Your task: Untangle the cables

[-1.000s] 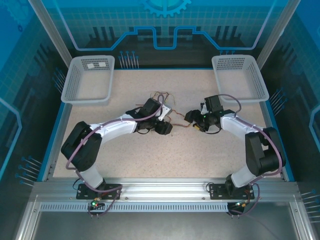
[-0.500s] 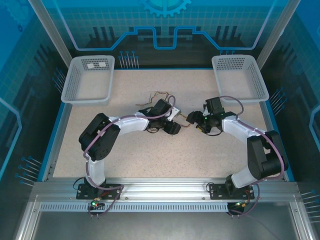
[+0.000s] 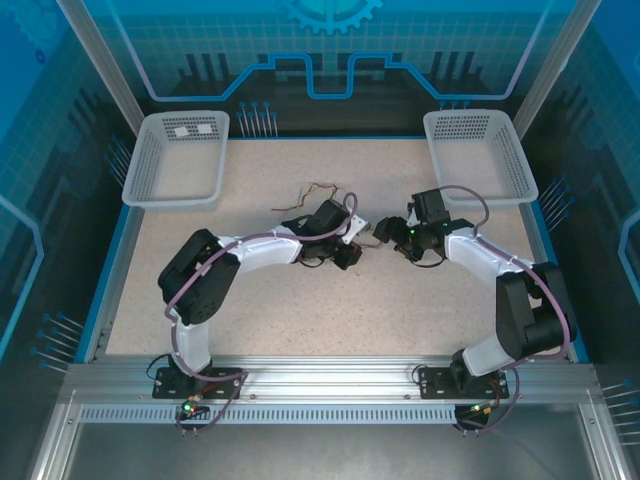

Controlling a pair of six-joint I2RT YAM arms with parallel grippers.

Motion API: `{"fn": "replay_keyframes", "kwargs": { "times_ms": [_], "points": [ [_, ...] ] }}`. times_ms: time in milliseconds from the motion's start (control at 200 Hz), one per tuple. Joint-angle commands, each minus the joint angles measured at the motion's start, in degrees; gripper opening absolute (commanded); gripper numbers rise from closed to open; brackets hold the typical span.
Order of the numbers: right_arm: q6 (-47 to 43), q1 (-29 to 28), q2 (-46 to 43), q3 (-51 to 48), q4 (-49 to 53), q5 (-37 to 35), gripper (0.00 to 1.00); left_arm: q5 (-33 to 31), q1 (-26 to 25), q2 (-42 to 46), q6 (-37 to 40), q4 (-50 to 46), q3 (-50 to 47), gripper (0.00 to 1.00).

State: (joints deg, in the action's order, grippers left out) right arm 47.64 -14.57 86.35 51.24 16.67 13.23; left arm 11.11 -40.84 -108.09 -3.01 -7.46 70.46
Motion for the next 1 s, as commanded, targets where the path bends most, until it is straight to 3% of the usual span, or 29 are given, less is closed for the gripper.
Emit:
{"fn": "replay_keyframes", "kwargs": {
  "times_ms": [0,110,260,340,470,665,735,805,880,996],
  "points": [
    [-3.4,0.5,-2.2,1.4,1.2,-0.8,0.72,-1.3,-0.3,6.0,0.3,-0.5,-0.6,0.00],
    [-11.2,0.2,-4.9,2.5,2.2,-1.4,0.73,-1.3,-0.3,11.0,2.6,2.6,-6.3,0.00],
    [-22.0,-0.1,-11.7,3.2,4.3,-7.6,0.72,-2.8,-0.3,16.3,7.5,4.5,-13.7,0.00],
    [-25.2,0.2,-14.8,1.7,1.8,-5.7,0.72,-2.2,-0.4,18.6,9.4,9.4,-19.2,0.00],
    [-25.2,0.3,-15.9,1.8,1.7,-1.9,0.70,-4.8,-0.5,20.7,6.9,14.9,-23.6,0.00],
    [-17.5,0.3,-15.0,-6.4,-8.2,4.8,0.67,0.0,-0.7,20.6,4.4,19.4,-22.7,0.00],
    [-18.4,-0.1,-14.2,-6.7,-10.2,9.4,0.67,0.2,-1.1,20.1,4.7,19.5,-22.6,0.00],
    [-26.8,-2.8,-14.3,-4.2,-6.2,10.2,0.67,0.1,-1.8,19.3,6.0,18.7,-23.0,0.00],
    [-35.4,-6.3,-14.3,-1.2,0.0,4.3,0.66,-0.8,-3.0,19.0,7.7,18.0,-23.9,0.00],
    [-39.2,-7.0,-12.2,4.5,4.1,4.7,0.60,-3.4,-4.3,17.8,7.6,23.4,-28.4,0.00]
  ]
}}
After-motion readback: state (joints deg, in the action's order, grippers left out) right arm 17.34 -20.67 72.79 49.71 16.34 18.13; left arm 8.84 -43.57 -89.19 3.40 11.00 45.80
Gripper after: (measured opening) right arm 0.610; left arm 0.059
